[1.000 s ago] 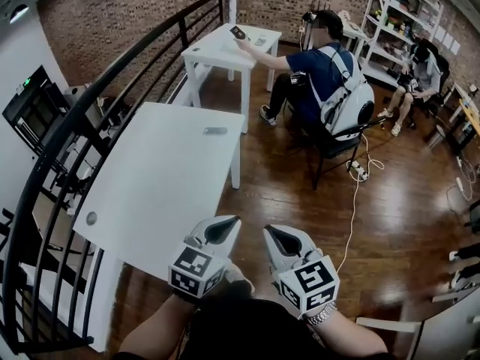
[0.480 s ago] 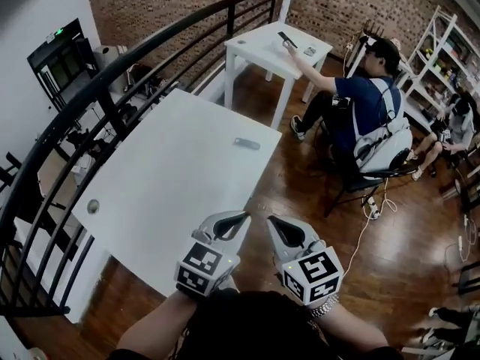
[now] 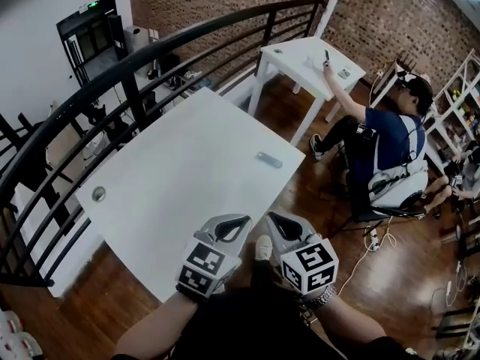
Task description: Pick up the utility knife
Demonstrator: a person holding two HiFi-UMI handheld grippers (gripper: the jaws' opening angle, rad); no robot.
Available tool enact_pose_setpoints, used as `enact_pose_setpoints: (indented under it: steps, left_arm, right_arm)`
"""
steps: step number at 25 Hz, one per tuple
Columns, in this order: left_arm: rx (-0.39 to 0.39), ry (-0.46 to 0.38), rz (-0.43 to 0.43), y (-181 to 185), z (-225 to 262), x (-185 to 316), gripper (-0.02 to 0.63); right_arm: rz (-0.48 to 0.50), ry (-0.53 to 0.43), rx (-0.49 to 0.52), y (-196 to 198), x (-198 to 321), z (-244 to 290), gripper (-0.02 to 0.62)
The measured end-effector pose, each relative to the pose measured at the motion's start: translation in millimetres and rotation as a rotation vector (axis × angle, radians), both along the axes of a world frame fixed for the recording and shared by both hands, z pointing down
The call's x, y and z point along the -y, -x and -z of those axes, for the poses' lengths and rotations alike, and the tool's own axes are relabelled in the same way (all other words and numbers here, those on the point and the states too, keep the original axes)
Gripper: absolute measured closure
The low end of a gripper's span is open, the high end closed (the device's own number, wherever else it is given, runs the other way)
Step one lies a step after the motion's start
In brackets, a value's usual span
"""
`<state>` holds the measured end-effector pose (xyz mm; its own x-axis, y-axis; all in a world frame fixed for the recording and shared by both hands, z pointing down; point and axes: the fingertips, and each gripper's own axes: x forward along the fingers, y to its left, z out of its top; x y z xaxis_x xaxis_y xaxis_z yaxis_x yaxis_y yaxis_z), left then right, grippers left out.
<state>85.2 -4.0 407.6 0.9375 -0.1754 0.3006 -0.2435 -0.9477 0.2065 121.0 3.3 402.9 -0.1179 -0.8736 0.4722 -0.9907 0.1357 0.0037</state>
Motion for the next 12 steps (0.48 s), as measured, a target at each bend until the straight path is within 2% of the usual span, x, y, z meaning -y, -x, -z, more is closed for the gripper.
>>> enact_pose_setpoints:
  steps: [7, 12]
  left_arm:
    - [0.034, 0.038, 0.058, -38.3, -22.7, 41.6, 0.589]
    - [0.077, 0.069, 0.096, -82.3, -43.1, 75.6, 0.589]
  right_arm:
    - [0.056, 0.051, 0.000, -49.1, 47.4, -27.2, 0.579]
    - [0.111, 0.095, 0.008, -91.2, 85.3, -49.1, 0.553]
